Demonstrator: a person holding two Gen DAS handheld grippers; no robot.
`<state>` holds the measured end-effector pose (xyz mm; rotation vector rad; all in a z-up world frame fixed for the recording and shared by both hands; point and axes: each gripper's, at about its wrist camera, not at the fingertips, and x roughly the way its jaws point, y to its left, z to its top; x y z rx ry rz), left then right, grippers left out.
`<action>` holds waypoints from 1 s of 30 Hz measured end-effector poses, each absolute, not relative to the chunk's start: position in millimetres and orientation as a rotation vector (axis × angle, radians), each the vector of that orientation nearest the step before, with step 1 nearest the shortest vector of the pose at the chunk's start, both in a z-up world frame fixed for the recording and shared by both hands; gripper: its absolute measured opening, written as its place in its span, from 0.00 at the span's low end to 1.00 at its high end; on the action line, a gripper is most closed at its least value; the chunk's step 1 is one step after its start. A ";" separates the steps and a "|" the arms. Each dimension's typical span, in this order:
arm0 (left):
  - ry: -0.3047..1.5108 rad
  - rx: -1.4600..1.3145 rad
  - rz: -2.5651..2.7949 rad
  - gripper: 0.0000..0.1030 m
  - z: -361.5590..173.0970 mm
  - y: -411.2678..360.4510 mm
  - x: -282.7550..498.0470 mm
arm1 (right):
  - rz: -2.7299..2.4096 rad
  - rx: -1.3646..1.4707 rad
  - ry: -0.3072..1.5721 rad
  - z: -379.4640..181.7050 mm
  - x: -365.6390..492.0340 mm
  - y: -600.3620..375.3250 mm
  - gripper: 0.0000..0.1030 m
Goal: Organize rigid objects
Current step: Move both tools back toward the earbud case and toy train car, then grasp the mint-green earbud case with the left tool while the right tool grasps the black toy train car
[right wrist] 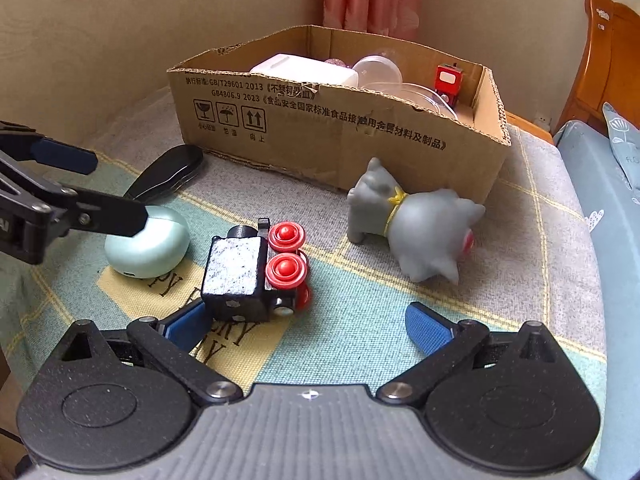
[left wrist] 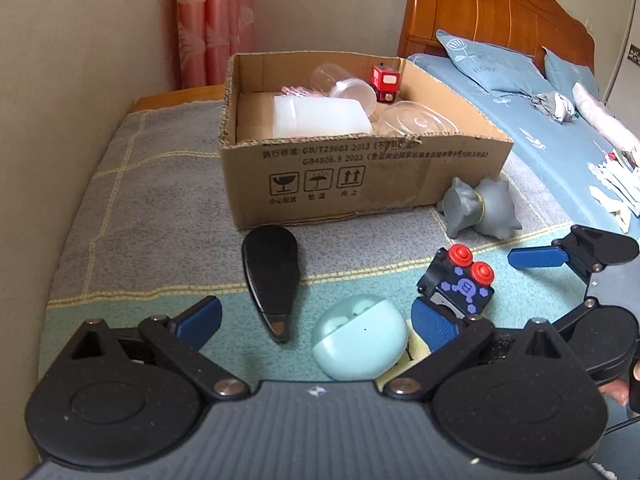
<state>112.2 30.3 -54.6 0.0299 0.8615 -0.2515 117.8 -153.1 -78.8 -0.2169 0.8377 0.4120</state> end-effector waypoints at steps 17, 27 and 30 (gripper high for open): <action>0.935 0.118 -0.214 0.99 -82.3 39.2 100.4 | 0.438 -0.217 0.801 -81.9 117.2 -155.5 1.00; 0.899 0.098 -0.204 0.99 -82.1 43.6 96.1 | 0.441 -0.212 0.784 -83.6 114.8 -156.9 1.00; 0.894 0.120 -0.229 0.99 -81.4 36.4 92.9 | 0.441 -0.212 0.781 -84.0 114.3 -156.8 1.00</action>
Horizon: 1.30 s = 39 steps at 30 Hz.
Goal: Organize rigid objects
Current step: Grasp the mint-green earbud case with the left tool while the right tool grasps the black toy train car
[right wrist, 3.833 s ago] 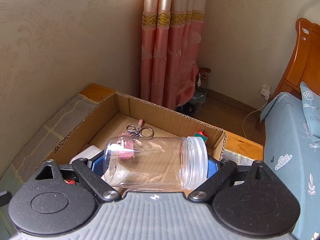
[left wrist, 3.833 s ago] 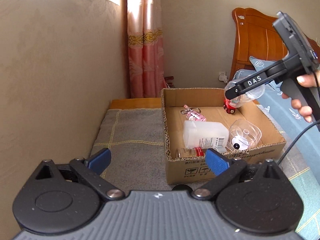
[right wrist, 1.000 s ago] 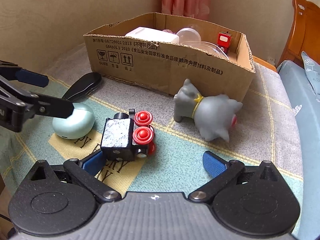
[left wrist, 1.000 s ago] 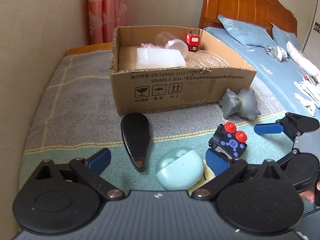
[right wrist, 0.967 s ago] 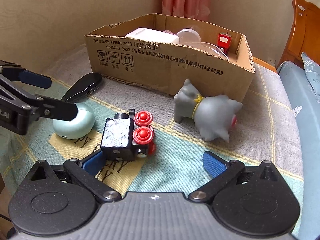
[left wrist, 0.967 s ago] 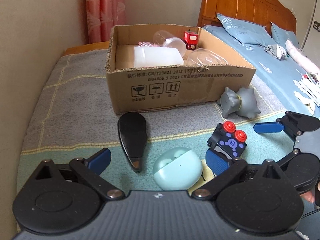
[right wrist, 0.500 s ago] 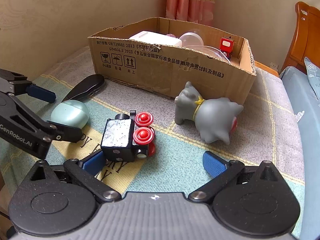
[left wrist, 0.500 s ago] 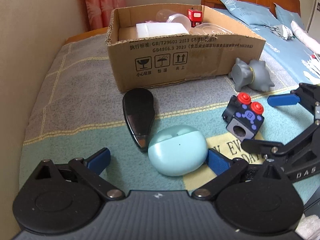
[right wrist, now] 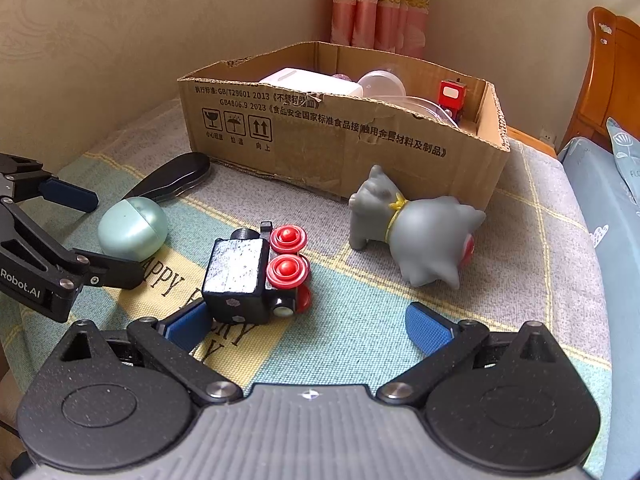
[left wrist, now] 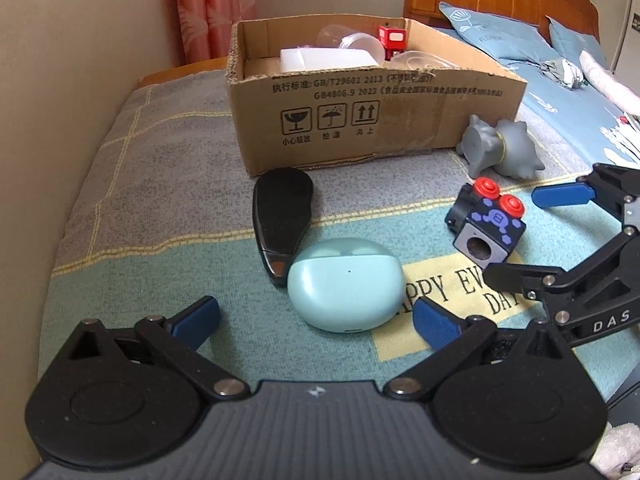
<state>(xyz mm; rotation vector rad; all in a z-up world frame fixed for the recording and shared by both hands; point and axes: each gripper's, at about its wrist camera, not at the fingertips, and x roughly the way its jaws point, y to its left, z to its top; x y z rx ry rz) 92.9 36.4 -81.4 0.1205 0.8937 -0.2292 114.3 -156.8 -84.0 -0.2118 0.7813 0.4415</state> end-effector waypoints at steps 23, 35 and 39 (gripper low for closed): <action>0.861 0.138 -0.333 0.84 -80.3 24.5 96.8 | 0.490 -0.237 0.790 -81.8 104.6 -175.2 1.00; 0.855 0.119 -0.300 0.59 -75.6 44.0 82.8 | 0.525 -0.261 0.803 -80.5 102.8 -155.5 1.00; 0.862 0.129 -0.317 0.59 -73.8 57.5 71.5 | 0.569 -0.282 0.805 -80.1 106.5 -145.2 1.00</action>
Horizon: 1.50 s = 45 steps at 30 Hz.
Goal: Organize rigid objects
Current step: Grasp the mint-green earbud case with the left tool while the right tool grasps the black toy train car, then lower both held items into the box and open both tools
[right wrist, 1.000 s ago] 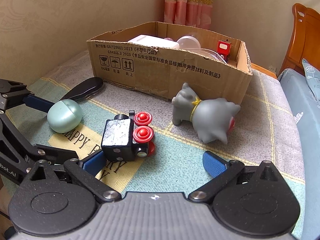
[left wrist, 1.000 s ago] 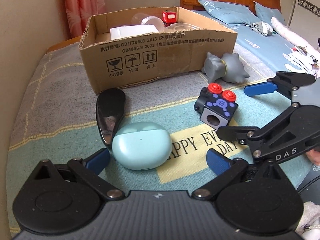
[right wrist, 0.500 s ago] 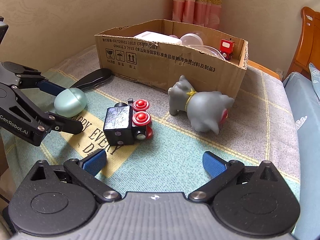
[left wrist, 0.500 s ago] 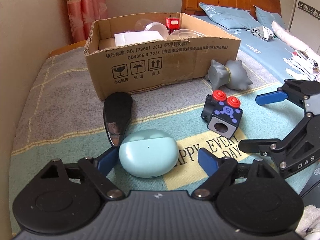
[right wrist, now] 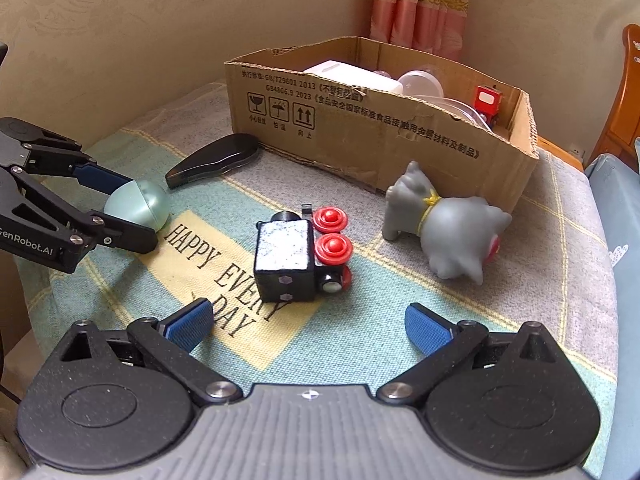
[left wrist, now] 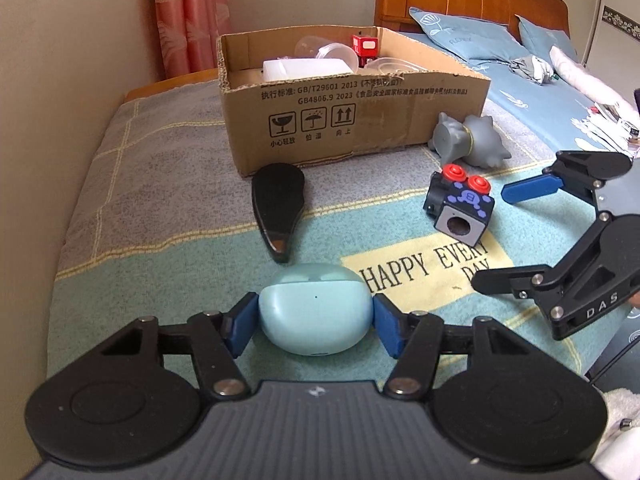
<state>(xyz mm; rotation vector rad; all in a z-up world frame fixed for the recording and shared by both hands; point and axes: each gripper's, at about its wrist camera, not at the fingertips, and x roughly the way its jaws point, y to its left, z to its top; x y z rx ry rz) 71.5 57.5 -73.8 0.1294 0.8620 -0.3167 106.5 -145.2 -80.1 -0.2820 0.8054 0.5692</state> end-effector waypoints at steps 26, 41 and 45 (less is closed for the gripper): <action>0.880 0.137 -0.238 0.59 -71.0 50.3 70.3 | 0.568 -0.312 0.806 -67.6 131.0 -131.3 0.53; 0.845 0.160 -0.299 0.59 -41.1 44.5 71.3 | 0.594 -0.319 0.759 -28.6 117.4 -151.3 0.53; 0.829 0.165 -0.305 0.59 -29.5 43.1 75.6 | 0.590 -0.306 0.724 -12.4 123.1 -158.1 0.53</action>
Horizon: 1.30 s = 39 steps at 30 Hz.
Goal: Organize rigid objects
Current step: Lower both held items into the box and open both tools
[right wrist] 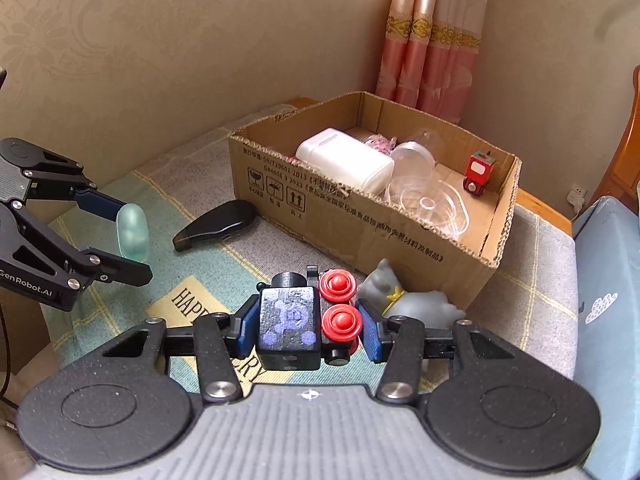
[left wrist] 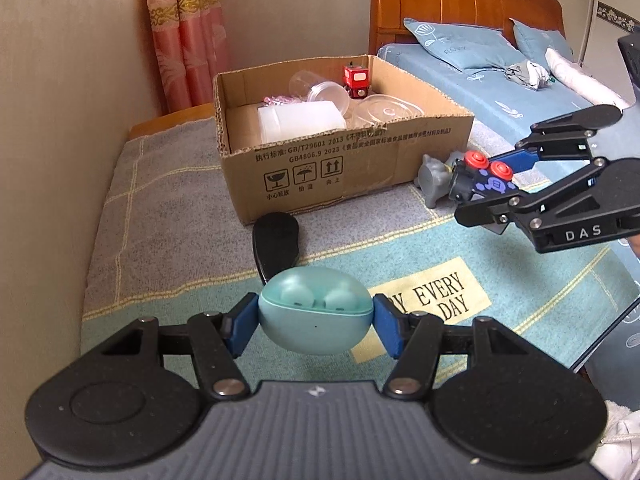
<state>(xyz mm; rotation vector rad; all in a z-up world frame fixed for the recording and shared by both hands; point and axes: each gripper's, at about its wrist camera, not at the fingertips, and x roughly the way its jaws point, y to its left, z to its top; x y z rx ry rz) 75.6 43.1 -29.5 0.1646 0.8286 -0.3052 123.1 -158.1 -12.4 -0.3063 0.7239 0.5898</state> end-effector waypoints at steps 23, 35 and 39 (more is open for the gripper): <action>0.663 0.247 -0.298 0.59 47.9 19.4 219.9 | 0.597 -0.264 0.624 26.7 217.5 -142.0 0.53; 0.792 0.253 -0.279 0.59 7.5 5.3 314.7 | 0.603 -0.256 0.663 14.9 227.1 -139.7 0.53; 0.742 0.254 -0.234 0.75 7.1 6.1 321.9 | 0.597 -0.260 0.672 13.2 228.8 -140.4 0.53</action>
